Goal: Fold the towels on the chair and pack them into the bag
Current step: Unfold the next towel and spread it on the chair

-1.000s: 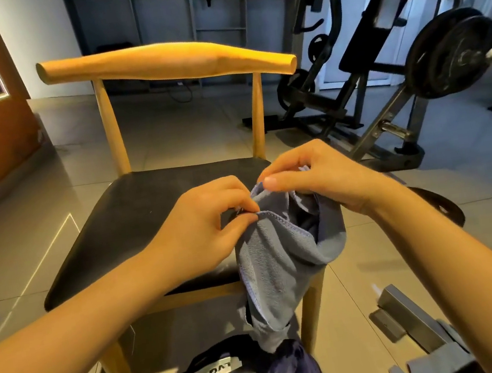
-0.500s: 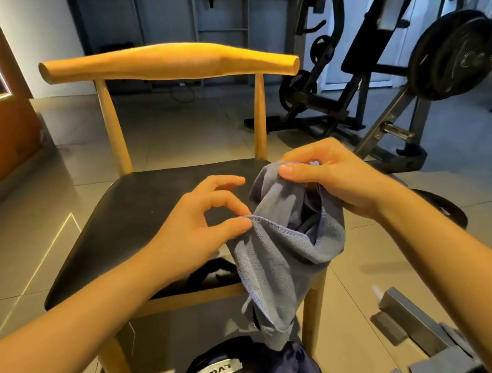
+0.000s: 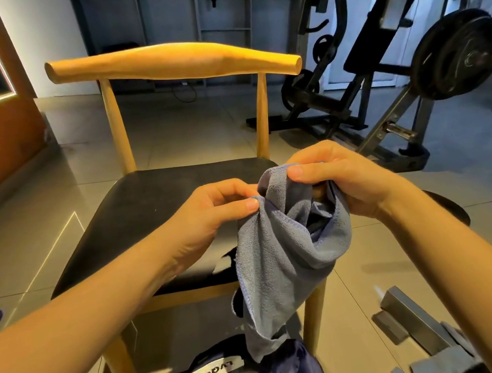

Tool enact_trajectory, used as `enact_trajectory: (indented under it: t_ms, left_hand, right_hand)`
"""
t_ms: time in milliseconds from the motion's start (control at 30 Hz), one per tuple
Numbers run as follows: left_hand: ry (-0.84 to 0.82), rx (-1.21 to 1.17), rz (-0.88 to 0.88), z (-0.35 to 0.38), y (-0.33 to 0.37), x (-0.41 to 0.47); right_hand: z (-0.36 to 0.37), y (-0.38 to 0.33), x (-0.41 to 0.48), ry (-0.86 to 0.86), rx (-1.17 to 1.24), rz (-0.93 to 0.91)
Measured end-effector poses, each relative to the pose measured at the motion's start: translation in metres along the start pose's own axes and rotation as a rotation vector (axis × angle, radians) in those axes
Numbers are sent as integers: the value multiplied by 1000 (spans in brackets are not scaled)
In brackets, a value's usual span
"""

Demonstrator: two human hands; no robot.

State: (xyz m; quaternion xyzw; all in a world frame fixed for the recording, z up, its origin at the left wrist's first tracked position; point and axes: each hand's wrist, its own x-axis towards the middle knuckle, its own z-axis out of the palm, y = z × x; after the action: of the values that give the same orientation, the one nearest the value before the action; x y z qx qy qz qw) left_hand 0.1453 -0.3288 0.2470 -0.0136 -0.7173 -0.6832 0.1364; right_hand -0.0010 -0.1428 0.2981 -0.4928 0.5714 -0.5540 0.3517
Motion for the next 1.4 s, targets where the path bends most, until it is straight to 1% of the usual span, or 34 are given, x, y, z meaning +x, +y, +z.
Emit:
enact_trajectory:
  t_ms: [133, 233, 333, 400, 467, 567, 667, 800, 867, 1000, 1100, 1167, 1333, 1400]
  left_hand:
    - [38, 19, -3, -1, -2, 2]
    - [157, 82, 41, -6, 0, 2]
    - [279, 174, 140, -13, 5, 2]
    - [292, 233, 189, -16, 10, 1]
    - [269, 338, 223, -15, 15, 0]
    - [226, 523, 283, -10, 18, -2]
    - [154, 647, 361, -5, 20, -4]
    - [95, 666, 413, -1, 21, -7]
    - [71, 662, 423, -1, 21, -9]
    - [48, 661, 429, -3, 22, -9]
    - [55, 683, 441, -4, 22, -8]
    - [76, 707, 456, -6, 20, -7]
    - [163, 730, 455, -5, 16, -9]
    - [198, 791, 482, -5, 14, -12]
  right_hand:
    - [-3, -2, -1, 60, -14, 1]
    - [-12, -1, -2, 175, -56, 1]
    - [-20, 5, -1, 323, -160, 32]
    - [-21, 8, 0, 396, -258, 41]
    - [-16, 7, 3, 436, -309, 5]
    - [-4, 1, 7, 413, -404, -95]
    - [10, -4, 10, 320, -560, -142]
    - [18, -6, 11, 169, -614, -93]
    - [22, -6, 12, 136, -632, -76]
    - [23, -1, 14, 98, -578, -56]
    - [20, 1, 13, 90, -475, -28]
    - [19, 1, 12, 93, -423, -37]
    - [18, 1, 11, 123, -387, -62]
    - [19, 1, 11, 140, -349, -60]
